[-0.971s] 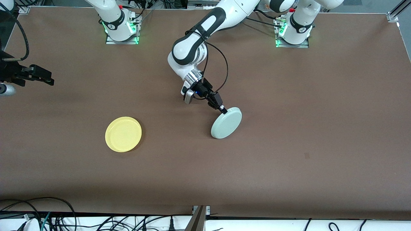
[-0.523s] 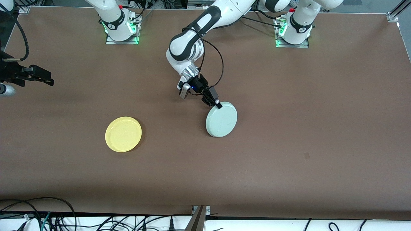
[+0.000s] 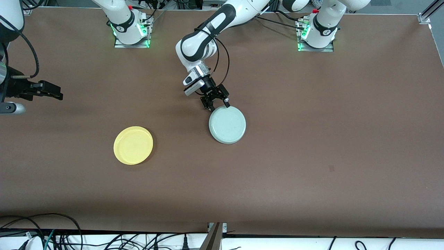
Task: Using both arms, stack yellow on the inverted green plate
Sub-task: 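Lower the green plate upside down and open the left gripper, then grasp the yellow plate rim with the right gripper while the left gripper withdraws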
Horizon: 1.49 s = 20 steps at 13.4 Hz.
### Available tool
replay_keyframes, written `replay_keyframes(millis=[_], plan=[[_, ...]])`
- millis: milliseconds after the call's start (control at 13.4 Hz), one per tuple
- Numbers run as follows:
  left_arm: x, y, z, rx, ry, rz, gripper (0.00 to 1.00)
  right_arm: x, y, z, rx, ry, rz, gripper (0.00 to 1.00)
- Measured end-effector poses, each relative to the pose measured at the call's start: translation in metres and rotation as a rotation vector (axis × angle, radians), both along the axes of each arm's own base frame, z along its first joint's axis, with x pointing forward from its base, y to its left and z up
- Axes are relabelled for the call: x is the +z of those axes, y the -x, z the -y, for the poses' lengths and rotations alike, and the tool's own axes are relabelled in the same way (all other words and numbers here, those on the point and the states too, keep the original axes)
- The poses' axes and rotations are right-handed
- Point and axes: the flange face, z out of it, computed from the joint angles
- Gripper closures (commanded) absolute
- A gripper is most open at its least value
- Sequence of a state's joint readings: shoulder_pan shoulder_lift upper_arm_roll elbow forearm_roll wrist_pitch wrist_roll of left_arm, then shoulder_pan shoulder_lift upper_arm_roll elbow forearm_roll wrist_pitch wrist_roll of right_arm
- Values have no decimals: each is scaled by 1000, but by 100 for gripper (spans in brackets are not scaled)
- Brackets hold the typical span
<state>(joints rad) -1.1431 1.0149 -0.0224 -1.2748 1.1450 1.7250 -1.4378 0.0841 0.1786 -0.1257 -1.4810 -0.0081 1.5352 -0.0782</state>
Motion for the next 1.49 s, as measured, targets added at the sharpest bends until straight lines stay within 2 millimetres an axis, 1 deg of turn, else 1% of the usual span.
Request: replay_keyframes(millis=[75, 149, 299, 373, 448, 523, 598, 672, 747, 822, 971, 1120, 1195, 1344, 1494], plan=[[0, 0, 4, 0, 48, 2, 0, -9, -3, 5, -8, 1, -14, 0], [2, -1, 7, 6, 96, -8, 0, -22, -8, 10, -17, 4, -32, 0], [16, -11, 19, 52, 239, -48, 0, -57, -22, 15, -26, 11, -56, 0], [27, -18, 28, 85, 346, -87, 0, -79, -32, 16, -26, 15, -64, 0], [44, -29, 39, 130, 506, -142, 0, -113, -46, 15, -23, 22, -70, 0], [56, -38, 43, 168, 582, -163, 0, -135, -54, 15, -23, 26, -72, 0], [68, -52, 41, 226, 648, -187, 0, -158, -62, 15, -23, 31, -66, 0], [81, -71, 35, 287, 708, -209, 0, -178, -70, 14, -24, 33, -59, 0], [93, -93, 25, 339, 759, -232, 0, -196, -75, 12, -35, 18, -52, 0], [105, -118, 11, 393, 806, -258, 0, -214, -79, 7, -65, -22, -52, 0], [133, -169, -24, 480, 892, -319, 0, -245, -83, -1, -107, -79, -68, 0], [166, -221, -69, 517, 953, -371, 0, -270, -86, -3, -127, -98, -78, 0], [182, -243, -93, 524, 980, -401, 0, -279, -87, -4, -143, -120, -81, 0], [211, -280, -139, 540, 1047, -452, 0, -298, -87, -8, -168, -154, -86, 0], [243, -309, -187, 527, 1102, -504, 0, -316, -90, -10, -183, -168, -72, 0]])
